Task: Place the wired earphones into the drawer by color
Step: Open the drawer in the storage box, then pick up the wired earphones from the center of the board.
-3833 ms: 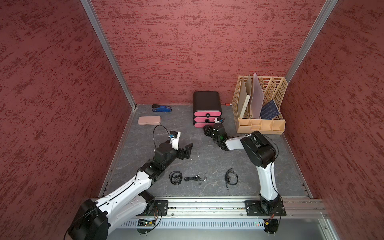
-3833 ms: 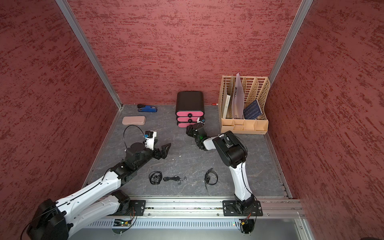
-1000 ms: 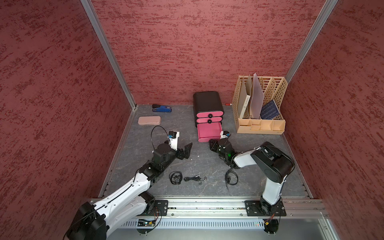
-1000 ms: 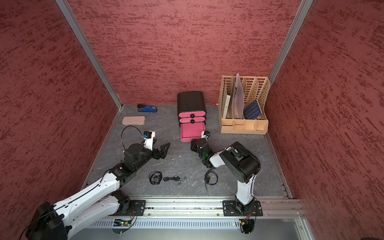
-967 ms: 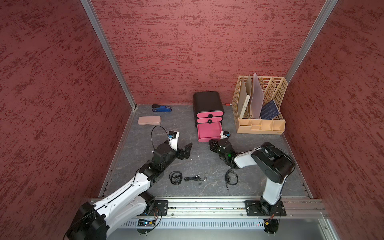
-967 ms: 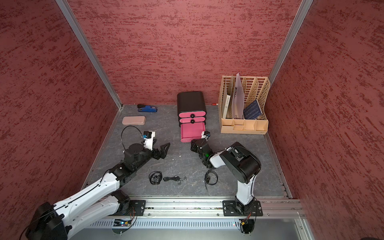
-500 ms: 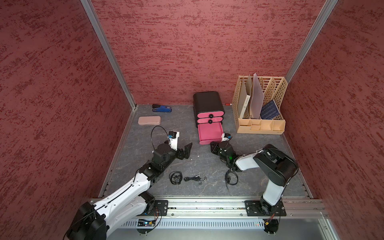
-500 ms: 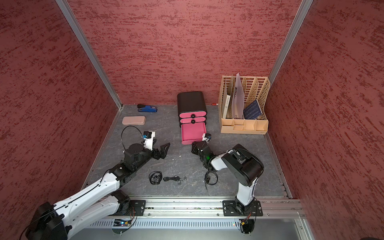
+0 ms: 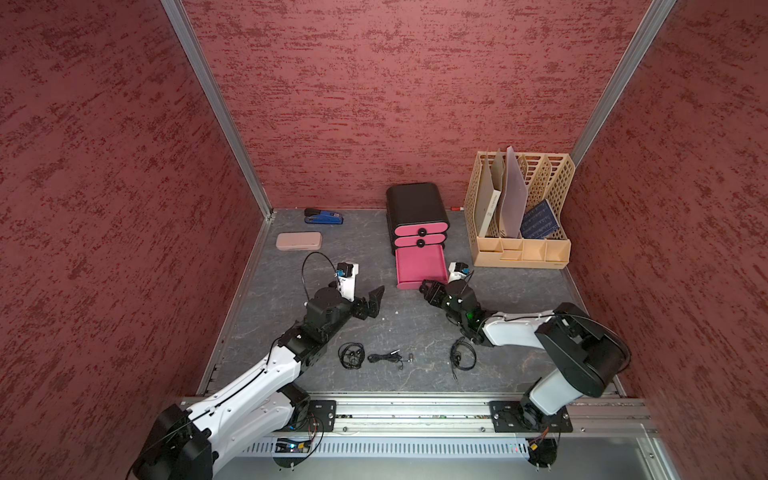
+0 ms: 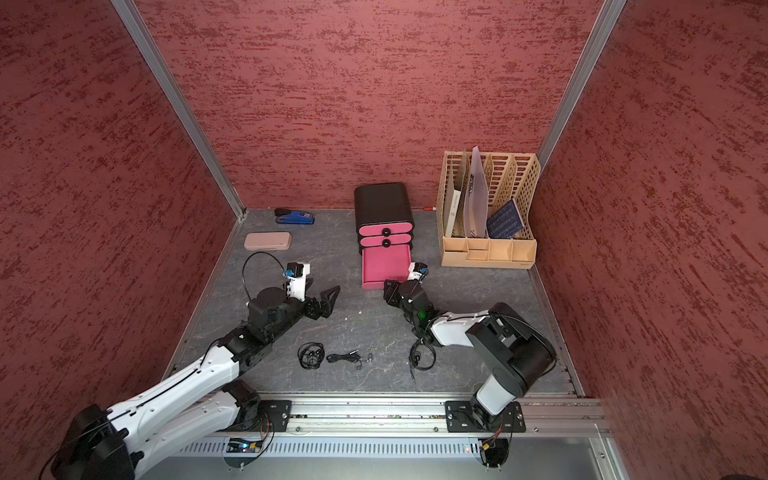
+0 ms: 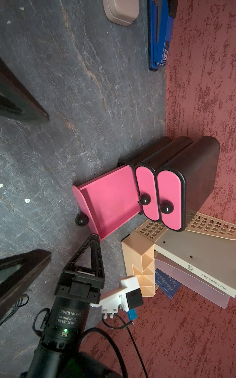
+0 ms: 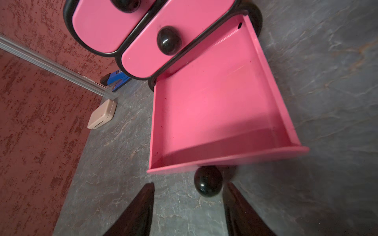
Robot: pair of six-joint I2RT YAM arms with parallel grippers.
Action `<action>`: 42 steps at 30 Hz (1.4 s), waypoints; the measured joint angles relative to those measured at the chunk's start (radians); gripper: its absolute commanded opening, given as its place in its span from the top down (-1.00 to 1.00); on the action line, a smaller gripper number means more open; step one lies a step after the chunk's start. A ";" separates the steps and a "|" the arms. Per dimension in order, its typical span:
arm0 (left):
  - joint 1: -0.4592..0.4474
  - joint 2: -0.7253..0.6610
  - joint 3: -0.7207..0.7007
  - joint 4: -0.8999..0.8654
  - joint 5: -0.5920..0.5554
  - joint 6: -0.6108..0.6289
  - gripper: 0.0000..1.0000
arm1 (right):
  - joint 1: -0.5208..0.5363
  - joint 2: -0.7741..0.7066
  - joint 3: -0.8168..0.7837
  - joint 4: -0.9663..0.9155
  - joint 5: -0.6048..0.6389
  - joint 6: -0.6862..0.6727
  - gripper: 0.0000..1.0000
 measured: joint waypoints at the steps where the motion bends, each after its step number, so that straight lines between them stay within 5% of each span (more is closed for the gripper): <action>1: 0.000 -0.004 0.000 -0.004 0.001 0.000 -0.99 | 0.000 -0.024 0.000 -0.027 -0.002 -0.018 -0.33; 11: -0.003 -0.027 0.011 -0.111 0.126 -0.036 -0.99 | -0.001 -0.267 0.114 -0.460 -0.047 -0.266 -0.52; 13: -0.016 -0.027 0.011 -0.145 0.157 -0.055 -0.99 | -0.002 -0.310 0.117 -0.536 -0.048 -0.296 -0.71; 14: -0.028 -0.027 0.011 -0.165 0.169 -0.064 -1.00 | -0.002 -0.330 0.117 -0.578 -0.048 -0.311 -0.93; 20: -0.158 -0.015 0.020 -0.277 0.190 -0.122 -1.00 | -0.014 -0.412 0.116 -0.747 -0.027 -0.369 -0.97; 32: -0.361 0.173 0.122 -0.307 0.203 -0.293 -0.99 | -0.035 -0.515 0.034 -0.754 0.178 -0.457 -0.97; 42: -0.484 0.378 0.198 -0.228 0.173 -0.444 -1.00 | -0.035 -0.748 -0.128 -0.669 0.290 -0.486 -0.96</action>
